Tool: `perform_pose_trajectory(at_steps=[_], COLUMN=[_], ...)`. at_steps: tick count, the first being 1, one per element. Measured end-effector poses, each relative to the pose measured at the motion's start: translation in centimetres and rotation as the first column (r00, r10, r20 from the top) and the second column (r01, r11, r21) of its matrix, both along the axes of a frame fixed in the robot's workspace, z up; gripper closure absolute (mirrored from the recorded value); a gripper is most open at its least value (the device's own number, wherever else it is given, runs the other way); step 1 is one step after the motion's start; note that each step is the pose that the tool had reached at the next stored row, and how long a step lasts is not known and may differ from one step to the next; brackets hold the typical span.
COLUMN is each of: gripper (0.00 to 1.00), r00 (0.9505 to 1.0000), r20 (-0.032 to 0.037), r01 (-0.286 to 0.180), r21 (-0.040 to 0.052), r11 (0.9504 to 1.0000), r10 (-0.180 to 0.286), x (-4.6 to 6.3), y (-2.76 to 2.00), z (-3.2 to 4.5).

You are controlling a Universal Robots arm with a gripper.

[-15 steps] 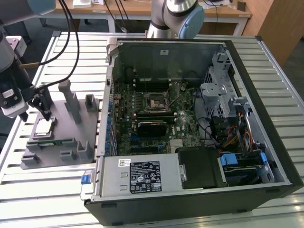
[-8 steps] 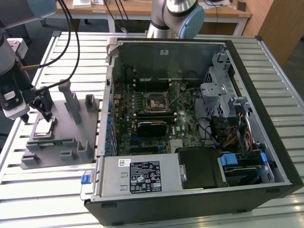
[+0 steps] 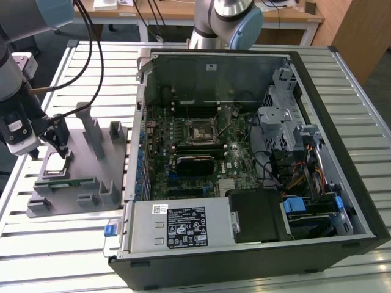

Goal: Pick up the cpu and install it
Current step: 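Pick up the cpu and move it towards the insertion slot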

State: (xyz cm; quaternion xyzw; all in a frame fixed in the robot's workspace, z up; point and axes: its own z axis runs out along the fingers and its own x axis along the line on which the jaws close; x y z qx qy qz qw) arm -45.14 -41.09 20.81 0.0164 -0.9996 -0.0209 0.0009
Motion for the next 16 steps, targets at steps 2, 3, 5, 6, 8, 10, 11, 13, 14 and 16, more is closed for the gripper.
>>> perform_pose_trajectory(at_steps=[2, 3, 5, 6, 8, 10, 11, 13, 14, 16], gripper=[0.28, 0.28, 0.28, 0.28, 0.28, 0.28, 0.28, 0.28, 0.28, 0.28], r00=[1.0, 1.0, 1.0, 1.0, 1.0, 1.0, 1.0, 1.0, 1.0, 1.0], r20=[0.0001, 0.0001, 0.0, 0.0, 0.0001, 0.0001, 0.0001, 0.0001, 0.0, -0.0001], r01=[0.0, 0.0, 0.0, 0.0, 0.0, 0.0, 0.0, 0.0, 0.0, 0.0], r21=[0.0, 0.0, 0.0, 0.0, 0.0, 0.0, 0.0, 0.0, 0.0, 0.0], r11=[1.0, 1.0, 1.0, 1.0, 1.0, 1.0, 1.0, 1.0, 1.0, 1.0], r10=[0.0, 0.0, 0.0, 0.0, 0.0, 0.0, 0.0, 0.0, 0.0, 0.0], x=[0.0, 0.0, 0.0, 0.0, 0.0, 0.0, 0.0, 0.0, 0.0, 0.1], y=[0.01, 0.01, 0.01, 0.02, 0.02, 0.03, 0.04, 0.05, 0.06, 0.07], z=[-0.24, -0.38, -0.68, -0.82, -1.08, -1.27, -1.35, -1.49, -1.54, -1.64])
